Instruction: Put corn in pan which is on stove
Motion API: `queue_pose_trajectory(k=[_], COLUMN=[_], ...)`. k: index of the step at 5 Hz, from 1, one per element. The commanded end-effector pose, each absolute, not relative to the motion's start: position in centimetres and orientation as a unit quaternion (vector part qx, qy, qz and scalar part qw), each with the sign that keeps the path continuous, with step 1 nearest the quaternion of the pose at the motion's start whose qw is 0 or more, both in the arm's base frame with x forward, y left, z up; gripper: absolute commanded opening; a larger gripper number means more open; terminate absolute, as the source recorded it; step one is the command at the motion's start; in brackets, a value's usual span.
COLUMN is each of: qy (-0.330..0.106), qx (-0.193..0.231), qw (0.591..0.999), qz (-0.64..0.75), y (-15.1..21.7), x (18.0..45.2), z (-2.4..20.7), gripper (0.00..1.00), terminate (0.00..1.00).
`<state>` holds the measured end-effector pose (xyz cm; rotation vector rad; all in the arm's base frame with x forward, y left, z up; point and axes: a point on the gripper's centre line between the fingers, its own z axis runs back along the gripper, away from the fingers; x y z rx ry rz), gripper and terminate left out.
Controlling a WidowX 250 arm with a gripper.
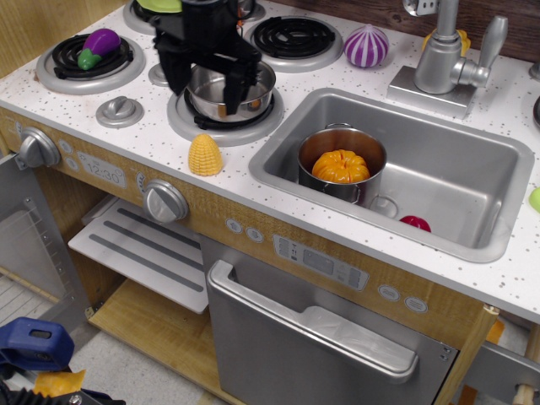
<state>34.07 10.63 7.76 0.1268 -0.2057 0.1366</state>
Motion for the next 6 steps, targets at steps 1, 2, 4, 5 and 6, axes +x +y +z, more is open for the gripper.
queue_pose_trajectory(k=[1,2,4,5,6], qy=[-0.127,-0.128,-0.136,-0.139,-0.138], qx=[0.045,0.030,0.022,0.026,0.023], qw=[0.987,0.987,0.984,0.983,0.983], qz=[0.085,0.093,0.113,0.114,0.117], y=[11.4,11.3,11.4,11.4,11.6], x=[34.8,34.6,34.1,34.0,34.0], z=[7.1,6.0,4.4,4.0,3.6], gripper=[1.00,1.00,1.00,1.00,1.00], terminate=[0.00,0.00,0.00,0.00,0.00])
